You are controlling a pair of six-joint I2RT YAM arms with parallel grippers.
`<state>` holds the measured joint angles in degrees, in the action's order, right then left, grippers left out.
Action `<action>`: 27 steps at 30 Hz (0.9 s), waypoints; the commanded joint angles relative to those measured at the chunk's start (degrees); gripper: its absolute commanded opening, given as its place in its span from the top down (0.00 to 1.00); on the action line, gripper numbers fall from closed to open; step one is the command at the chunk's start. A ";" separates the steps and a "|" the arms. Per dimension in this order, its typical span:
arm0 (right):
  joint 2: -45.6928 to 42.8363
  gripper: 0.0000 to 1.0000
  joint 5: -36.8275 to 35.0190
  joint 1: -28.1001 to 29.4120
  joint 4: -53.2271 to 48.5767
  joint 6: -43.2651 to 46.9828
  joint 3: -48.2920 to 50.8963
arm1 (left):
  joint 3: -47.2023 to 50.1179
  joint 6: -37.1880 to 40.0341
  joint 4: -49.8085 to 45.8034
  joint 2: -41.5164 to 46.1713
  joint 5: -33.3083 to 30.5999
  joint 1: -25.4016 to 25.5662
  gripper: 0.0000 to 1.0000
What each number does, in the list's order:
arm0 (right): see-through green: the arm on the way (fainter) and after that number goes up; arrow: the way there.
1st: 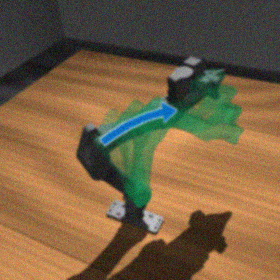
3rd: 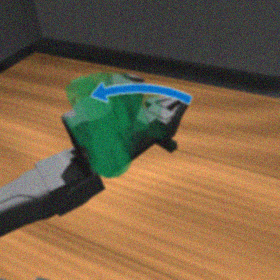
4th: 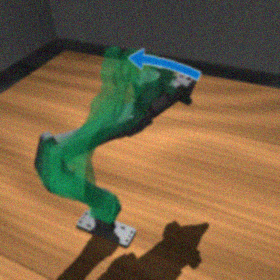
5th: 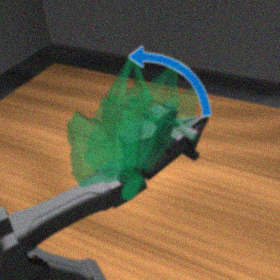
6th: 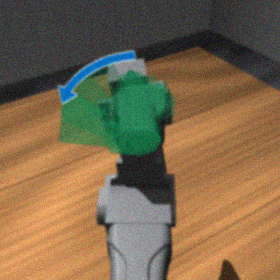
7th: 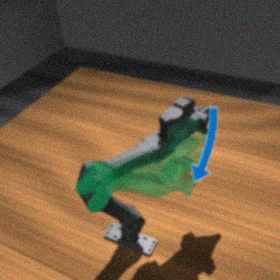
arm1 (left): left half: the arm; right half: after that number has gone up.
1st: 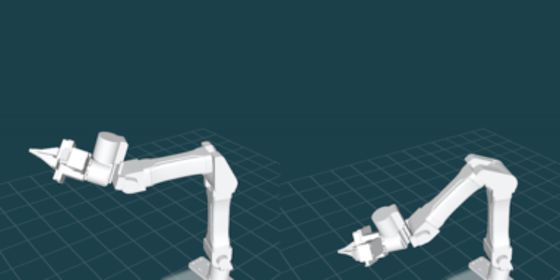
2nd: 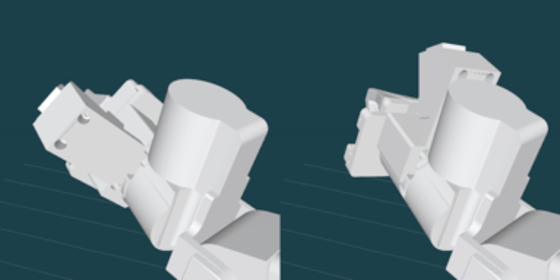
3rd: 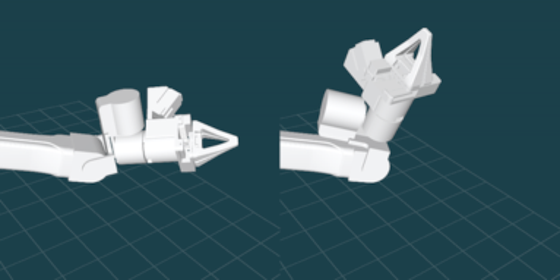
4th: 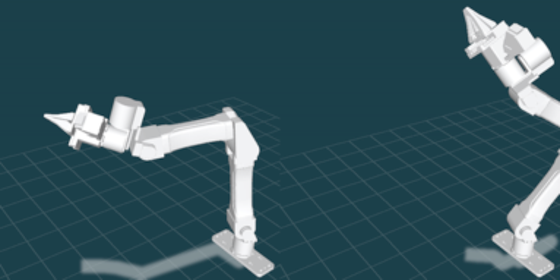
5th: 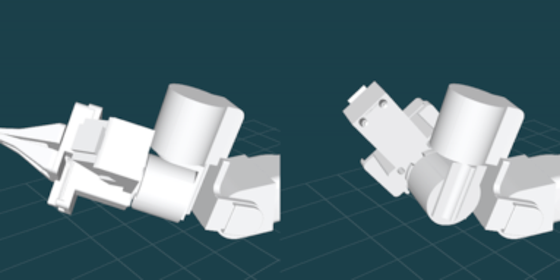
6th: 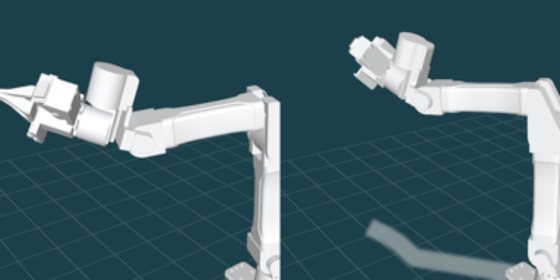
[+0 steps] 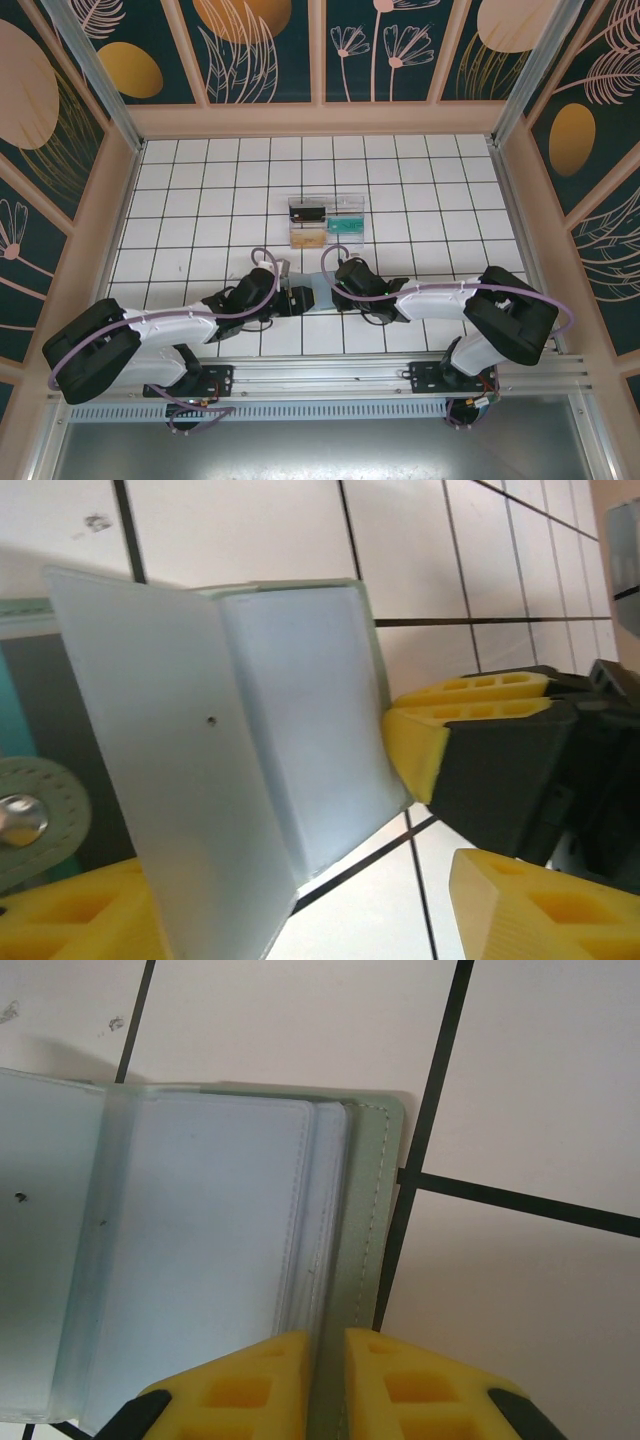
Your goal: Take the credit cards out of the card holder
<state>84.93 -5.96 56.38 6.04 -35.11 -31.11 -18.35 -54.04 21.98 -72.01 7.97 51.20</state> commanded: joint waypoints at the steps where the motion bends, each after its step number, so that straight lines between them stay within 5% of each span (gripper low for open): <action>1: 0.81 0.82 -0.16 0.75 -1.08 -1.64 0.77 | -2.22 1.13 4.62 -0.65 2.12 -0.12 0.34; 11: -11.45 0.79 -5.76 0.21 -0.66 -5.35 6.77 | -6.28 -0.05 8.33 -9.95 2.23 2.06 0.41; 27: -15.32 0.77 -2.83 -0.83 2.40 -6.21 7.97 | -3.03 0.55 1.91 -3.21 -4.28 1.99 0.46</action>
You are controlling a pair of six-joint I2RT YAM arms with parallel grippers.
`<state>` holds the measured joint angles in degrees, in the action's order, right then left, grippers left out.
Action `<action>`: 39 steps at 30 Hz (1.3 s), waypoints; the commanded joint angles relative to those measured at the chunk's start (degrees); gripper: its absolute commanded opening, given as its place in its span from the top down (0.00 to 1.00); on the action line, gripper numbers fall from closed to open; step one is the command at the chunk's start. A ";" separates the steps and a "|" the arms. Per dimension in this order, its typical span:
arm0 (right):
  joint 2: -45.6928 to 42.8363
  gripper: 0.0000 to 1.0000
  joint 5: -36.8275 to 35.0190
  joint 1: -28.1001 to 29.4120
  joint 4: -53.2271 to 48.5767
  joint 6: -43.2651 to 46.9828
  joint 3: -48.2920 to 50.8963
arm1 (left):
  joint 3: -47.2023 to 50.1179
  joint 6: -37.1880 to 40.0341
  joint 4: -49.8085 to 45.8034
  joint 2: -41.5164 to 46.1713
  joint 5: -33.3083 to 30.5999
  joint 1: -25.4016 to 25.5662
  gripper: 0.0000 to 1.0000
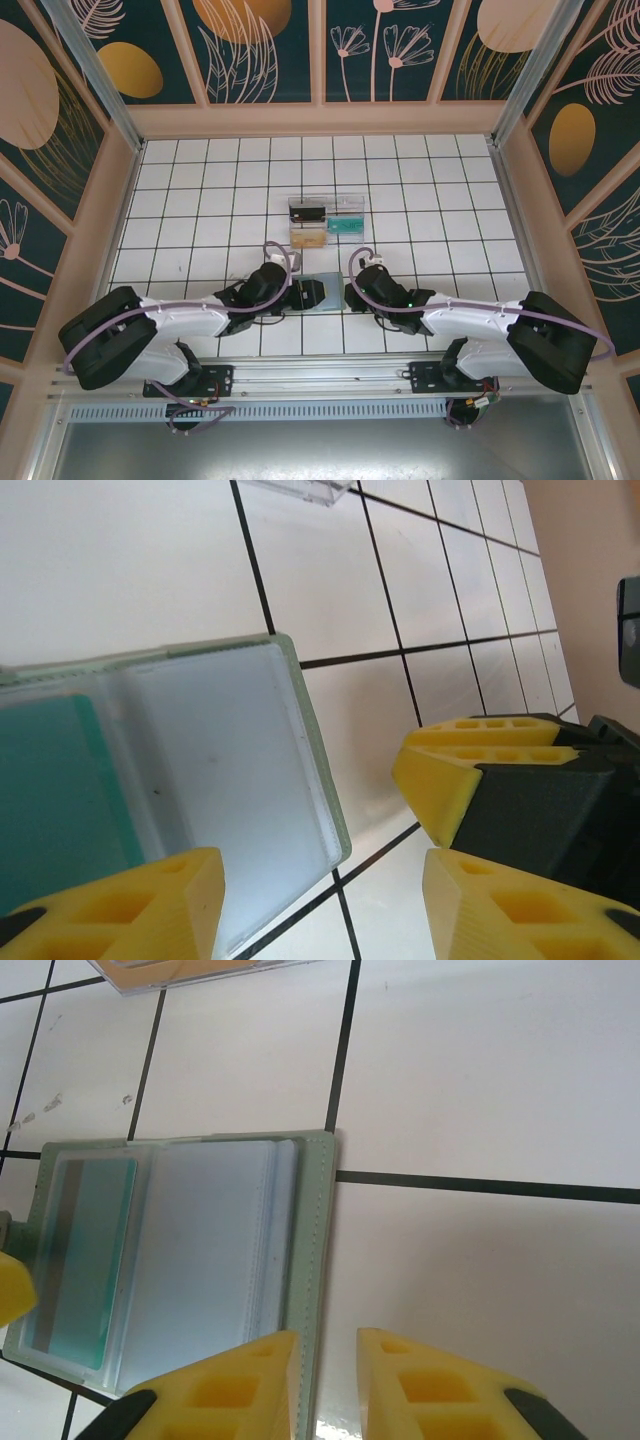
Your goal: Take the credit cards out of the card holder
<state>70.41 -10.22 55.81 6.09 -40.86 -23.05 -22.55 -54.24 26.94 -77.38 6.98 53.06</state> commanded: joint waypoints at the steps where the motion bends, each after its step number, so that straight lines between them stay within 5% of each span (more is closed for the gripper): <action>1: -0.62 0.77 2.09 -0.26 2.92 -0.42 -0.35 | 1.34 0.84 -4.17 2.98 -4.26 0.05 0.47; 10: 4.09 0.79 10.80 -0.27 9.68 -1.39 -3.85 | 3.84 2.97 -12.35 8.97 -10.23 -2.62 0.89; 14: 8.68 0.82 12.62 -0.18 9.05 -2.04 -7.11 | 4.74 3.74 -10.86 7.64 -9.32 -3.49 1.00; 39: 22.38 0.80 19.13 -0.08 9.20 -5.74 -15.01 | 5.47 3.70 -10.07 2.24 -10.41 -4.19 1.00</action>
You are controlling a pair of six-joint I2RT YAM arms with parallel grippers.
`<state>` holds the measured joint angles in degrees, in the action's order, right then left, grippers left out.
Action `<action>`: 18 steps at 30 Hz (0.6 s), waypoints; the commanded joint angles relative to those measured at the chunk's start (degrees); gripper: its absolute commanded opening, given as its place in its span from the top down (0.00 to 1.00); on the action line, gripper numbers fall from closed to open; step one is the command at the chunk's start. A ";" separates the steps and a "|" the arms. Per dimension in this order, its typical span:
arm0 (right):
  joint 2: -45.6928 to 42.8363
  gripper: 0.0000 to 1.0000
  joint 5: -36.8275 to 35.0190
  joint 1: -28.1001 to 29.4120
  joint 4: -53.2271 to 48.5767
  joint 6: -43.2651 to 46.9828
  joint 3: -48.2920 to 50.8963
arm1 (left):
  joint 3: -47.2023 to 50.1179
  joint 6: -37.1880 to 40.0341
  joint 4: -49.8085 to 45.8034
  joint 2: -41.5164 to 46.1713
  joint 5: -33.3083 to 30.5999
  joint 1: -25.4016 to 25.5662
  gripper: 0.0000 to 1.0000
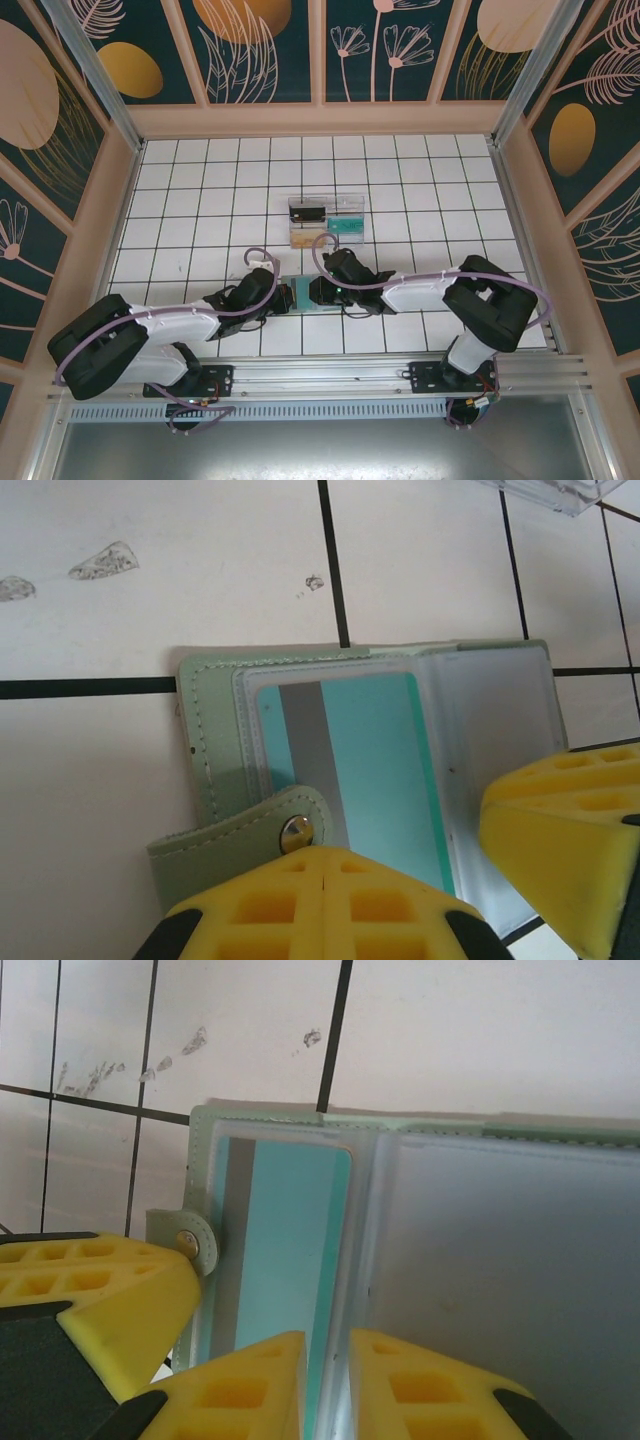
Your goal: Take the credit cards out of the card holder
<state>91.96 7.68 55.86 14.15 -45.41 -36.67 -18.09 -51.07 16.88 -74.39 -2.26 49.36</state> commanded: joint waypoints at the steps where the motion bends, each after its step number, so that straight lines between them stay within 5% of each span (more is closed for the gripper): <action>1: 0.99 0.80 1.44 -0.20 1.29 -1.26 -1.39 | 1.12 0.43 -0.07 -0.84 -1.21 -0.50 1.00; 18: 3.12 0.81 3.04 -0.75 0.97 -1.96 -3.06 | 2.55 -0.34 1.92 -1.40 -0.55 -0.50 1.00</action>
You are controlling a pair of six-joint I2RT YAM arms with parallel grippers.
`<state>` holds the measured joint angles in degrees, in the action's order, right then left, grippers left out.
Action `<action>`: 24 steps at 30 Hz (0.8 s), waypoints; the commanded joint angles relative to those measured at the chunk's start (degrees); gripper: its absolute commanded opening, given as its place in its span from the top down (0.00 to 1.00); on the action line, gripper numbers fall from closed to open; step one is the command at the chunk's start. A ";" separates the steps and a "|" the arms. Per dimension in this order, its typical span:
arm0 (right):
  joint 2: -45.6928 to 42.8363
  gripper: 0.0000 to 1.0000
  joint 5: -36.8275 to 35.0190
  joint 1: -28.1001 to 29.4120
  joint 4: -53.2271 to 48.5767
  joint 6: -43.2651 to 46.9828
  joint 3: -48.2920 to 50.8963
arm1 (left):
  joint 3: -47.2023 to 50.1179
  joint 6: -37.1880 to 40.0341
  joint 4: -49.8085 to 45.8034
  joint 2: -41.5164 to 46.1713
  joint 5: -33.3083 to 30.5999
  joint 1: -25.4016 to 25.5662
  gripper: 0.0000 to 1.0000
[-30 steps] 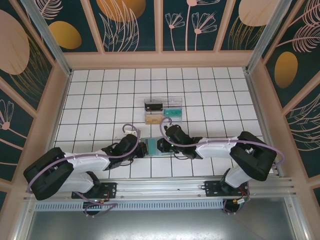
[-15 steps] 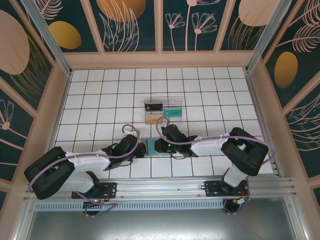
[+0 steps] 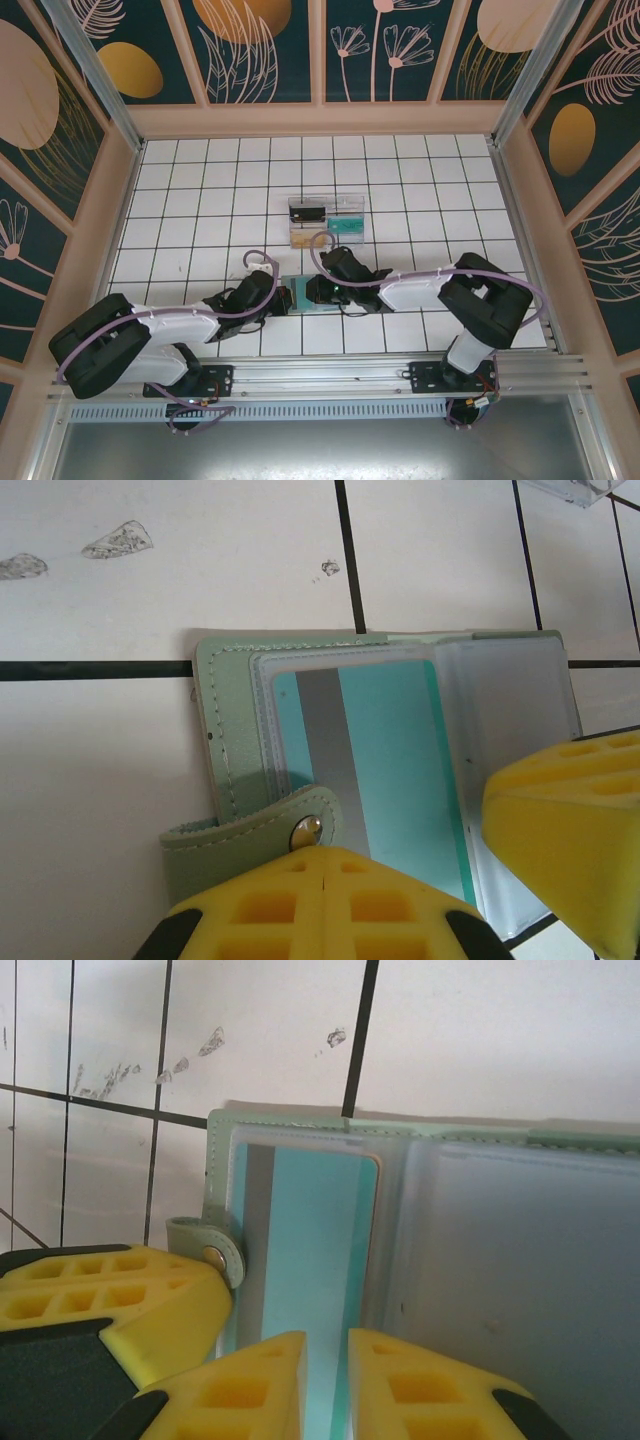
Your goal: Take the credit cards out of the card holder
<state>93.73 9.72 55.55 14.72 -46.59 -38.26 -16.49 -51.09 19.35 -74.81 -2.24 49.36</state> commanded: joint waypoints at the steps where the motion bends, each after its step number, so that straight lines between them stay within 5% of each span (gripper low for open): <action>1: 1.66 0.81 1.01 -0.60 0.09 -0.95 -1.51 | 0.97 -0.33 -0.35 -1.18 -0.41 -0.50 1.00; 24: 2.86 0.85 5.01 -1.94 3.82 -3.33 0.60 | 1.20 -0.85 1.20 -1.98 1.05 -0.50 1.00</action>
<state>95.66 12.43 53.98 15.27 -48.75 -38.50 -16.38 -51.31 21.28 -75.88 -2.00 49.36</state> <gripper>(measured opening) 0.149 0.055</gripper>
